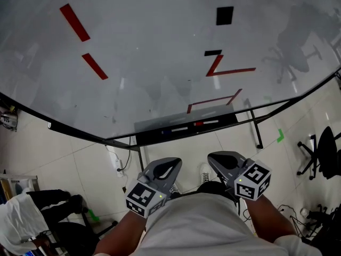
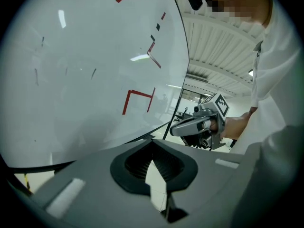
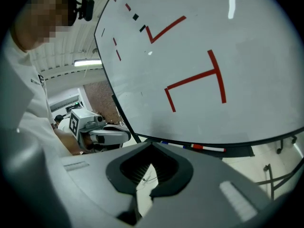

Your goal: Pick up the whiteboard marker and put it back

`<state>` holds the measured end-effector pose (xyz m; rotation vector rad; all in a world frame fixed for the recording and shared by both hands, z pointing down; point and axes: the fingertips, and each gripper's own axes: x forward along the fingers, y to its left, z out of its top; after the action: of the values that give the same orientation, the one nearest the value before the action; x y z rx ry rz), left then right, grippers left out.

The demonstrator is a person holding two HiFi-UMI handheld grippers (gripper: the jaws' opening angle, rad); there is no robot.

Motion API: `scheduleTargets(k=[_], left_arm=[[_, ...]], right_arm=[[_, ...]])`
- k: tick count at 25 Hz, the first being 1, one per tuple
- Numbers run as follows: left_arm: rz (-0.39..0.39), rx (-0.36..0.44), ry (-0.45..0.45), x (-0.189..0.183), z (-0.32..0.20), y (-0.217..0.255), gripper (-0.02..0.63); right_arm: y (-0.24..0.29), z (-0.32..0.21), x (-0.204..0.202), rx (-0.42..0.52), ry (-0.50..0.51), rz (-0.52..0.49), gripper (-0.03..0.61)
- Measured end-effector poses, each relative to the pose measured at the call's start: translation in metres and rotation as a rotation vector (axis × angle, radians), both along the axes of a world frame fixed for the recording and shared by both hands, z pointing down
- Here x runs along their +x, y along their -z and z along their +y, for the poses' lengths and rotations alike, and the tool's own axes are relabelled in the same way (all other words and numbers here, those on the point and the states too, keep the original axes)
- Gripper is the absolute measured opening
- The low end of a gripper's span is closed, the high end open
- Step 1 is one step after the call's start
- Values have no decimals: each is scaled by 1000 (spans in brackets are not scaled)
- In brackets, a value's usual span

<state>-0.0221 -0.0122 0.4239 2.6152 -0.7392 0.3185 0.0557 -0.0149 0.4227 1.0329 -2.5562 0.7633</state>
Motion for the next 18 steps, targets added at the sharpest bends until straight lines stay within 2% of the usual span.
scheduleTargets(k=[3,6,12,18], left_arm=[[-5,-11,-40,-5,8,-5,17],[3,-10,-38,-5,14,-5,17],[5,16,13,15,35,0,17],[10,-1,139,55,69,5,17]], right_arm=[[0,13,-1,14,-62,-4,2],[0,28,1,10,-78,-13,2],[0,50,21,17,-10,-4,2],[6,79,55,51,108,-11,2]])
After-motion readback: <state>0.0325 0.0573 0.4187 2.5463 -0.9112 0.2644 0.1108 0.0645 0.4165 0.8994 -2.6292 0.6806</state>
